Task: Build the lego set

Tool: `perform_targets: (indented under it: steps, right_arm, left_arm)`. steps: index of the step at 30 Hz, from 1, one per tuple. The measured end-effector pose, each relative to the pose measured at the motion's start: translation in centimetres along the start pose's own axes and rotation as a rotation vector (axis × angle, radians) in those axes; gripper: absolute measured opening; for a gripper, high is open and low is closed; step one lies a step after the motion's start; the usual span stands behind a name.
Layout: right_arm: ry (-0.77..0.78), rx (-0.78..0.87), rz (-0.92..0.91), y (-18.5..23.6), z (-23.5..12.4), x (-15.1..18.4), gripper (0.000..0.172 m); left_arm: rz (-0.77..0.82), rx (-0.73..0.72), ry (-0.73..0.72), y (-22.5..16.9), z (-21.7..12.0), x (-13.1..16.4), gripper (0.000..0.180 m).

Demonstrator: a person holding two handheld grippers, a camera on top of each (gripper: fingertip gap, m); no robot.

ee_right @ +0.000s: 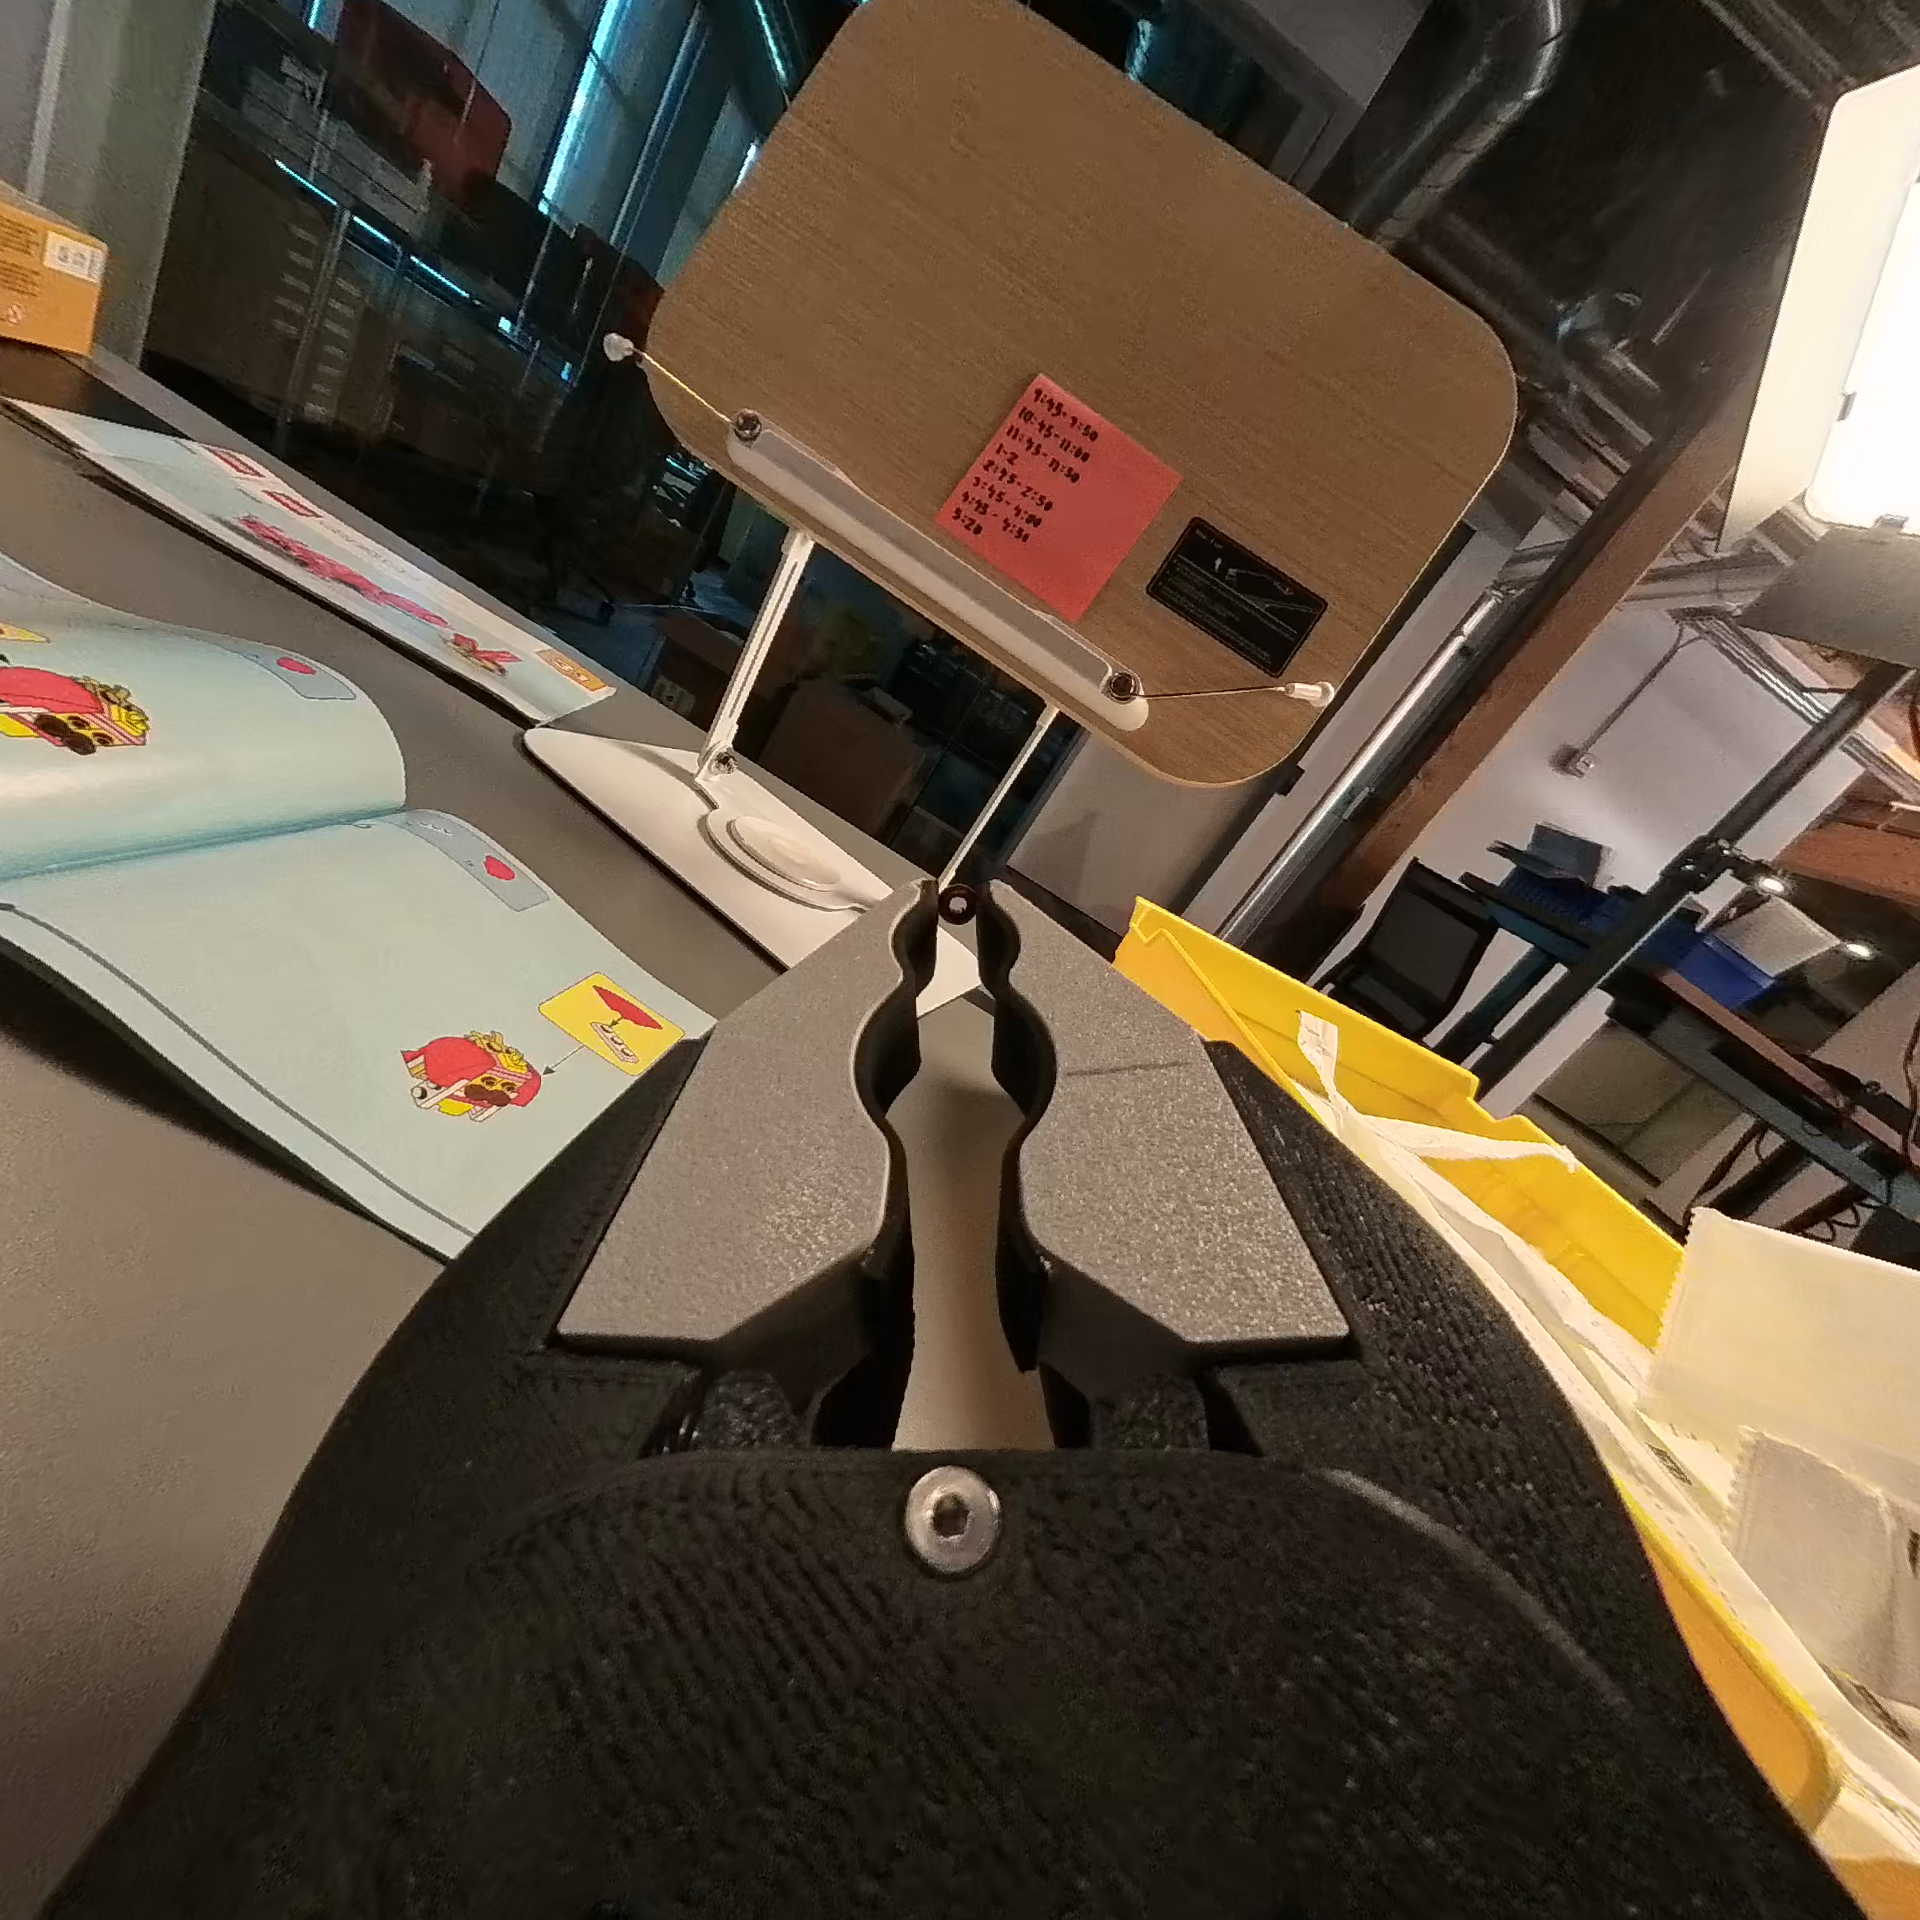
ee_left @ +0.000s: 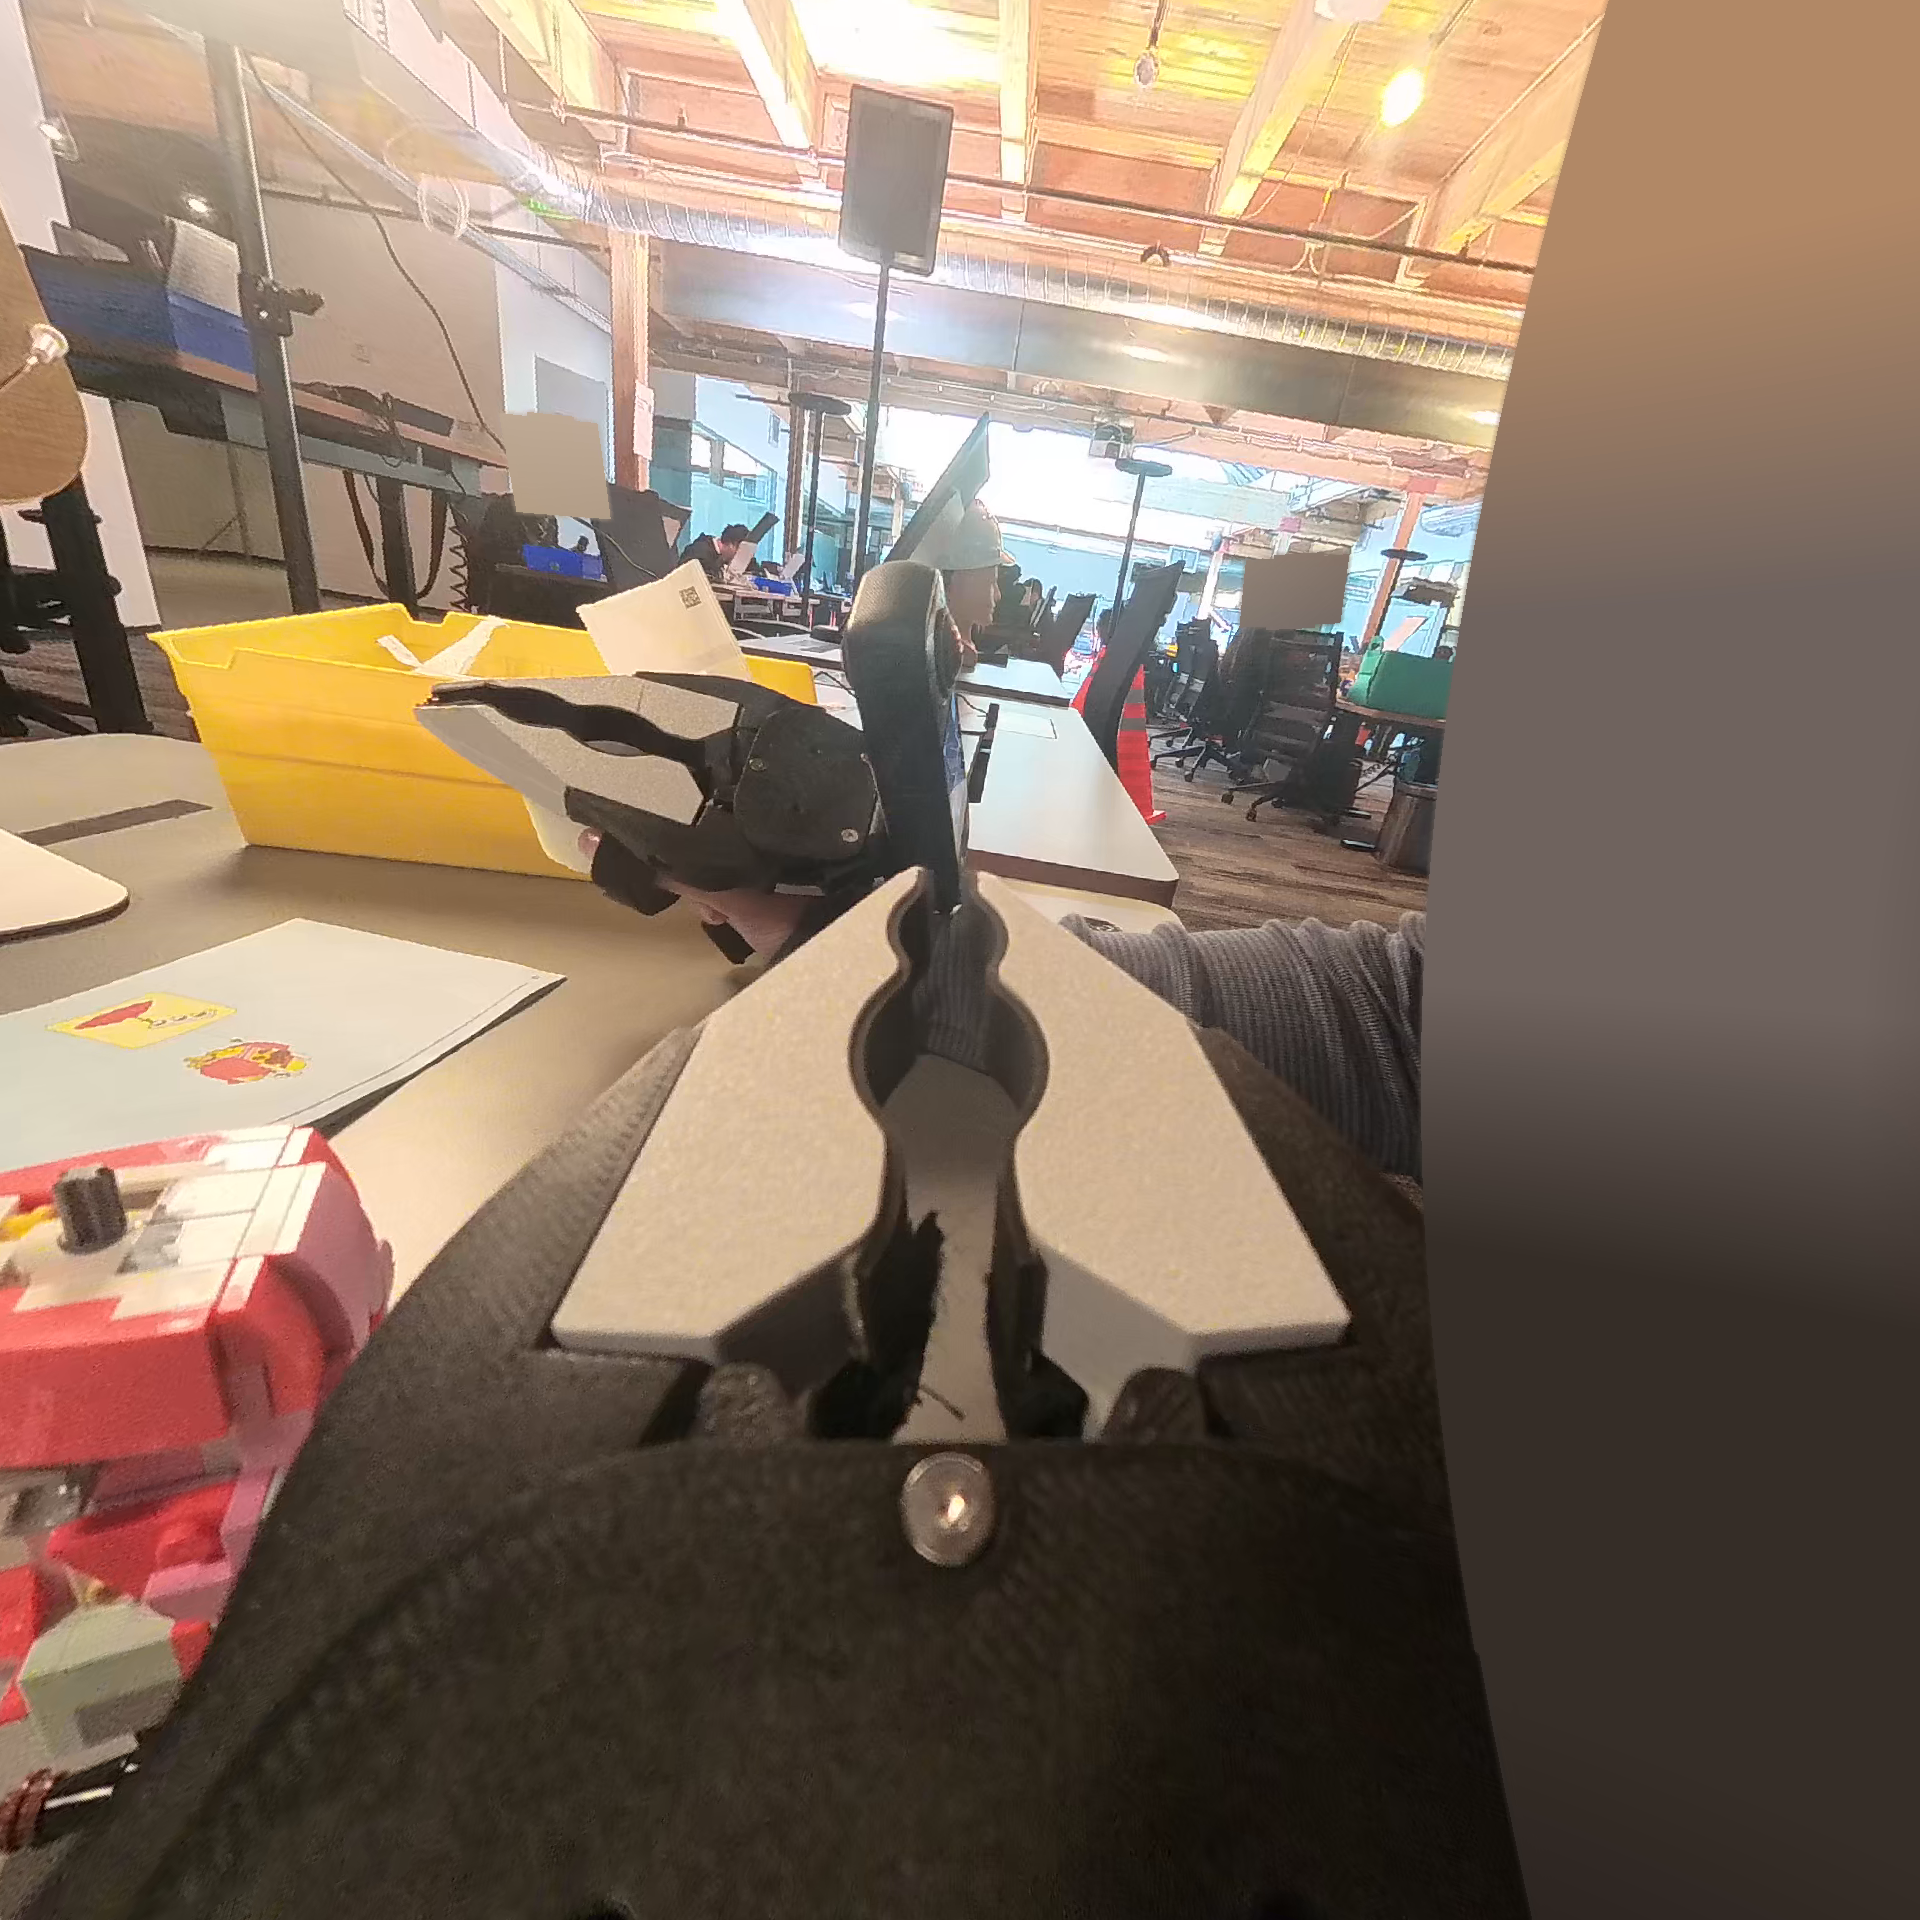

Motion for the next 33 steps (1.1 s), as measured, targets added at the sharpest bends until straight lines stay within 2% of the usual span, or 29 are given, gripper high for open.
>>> perform_targets:
  steps: [30, 33]
  right_arm:
    - [-0.008, 0.012, -0.002, -0.14, -0.03, -0.09, 0.005]
    - [-0.011, 0.019, 0.01, -0.2, -0.01, -0.07, 0.005]
  left_arm:
    - [-0.009, 0.004, 0.006, 0.08, 0.08, 0.06, 0.003]
    - [0.075, 0.032, 0.014, -0.85, 0.06, 0.06, 0.004]
Point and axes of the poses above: each gripper's, where its closed fingertips meet, z out along the fingers, x out of its underside, y = z × x across the jaws, the point moved 5 cm from there along -z, back along the fingers, and after that the axes turned 13 degrees about -x, right-handed, at the moved point
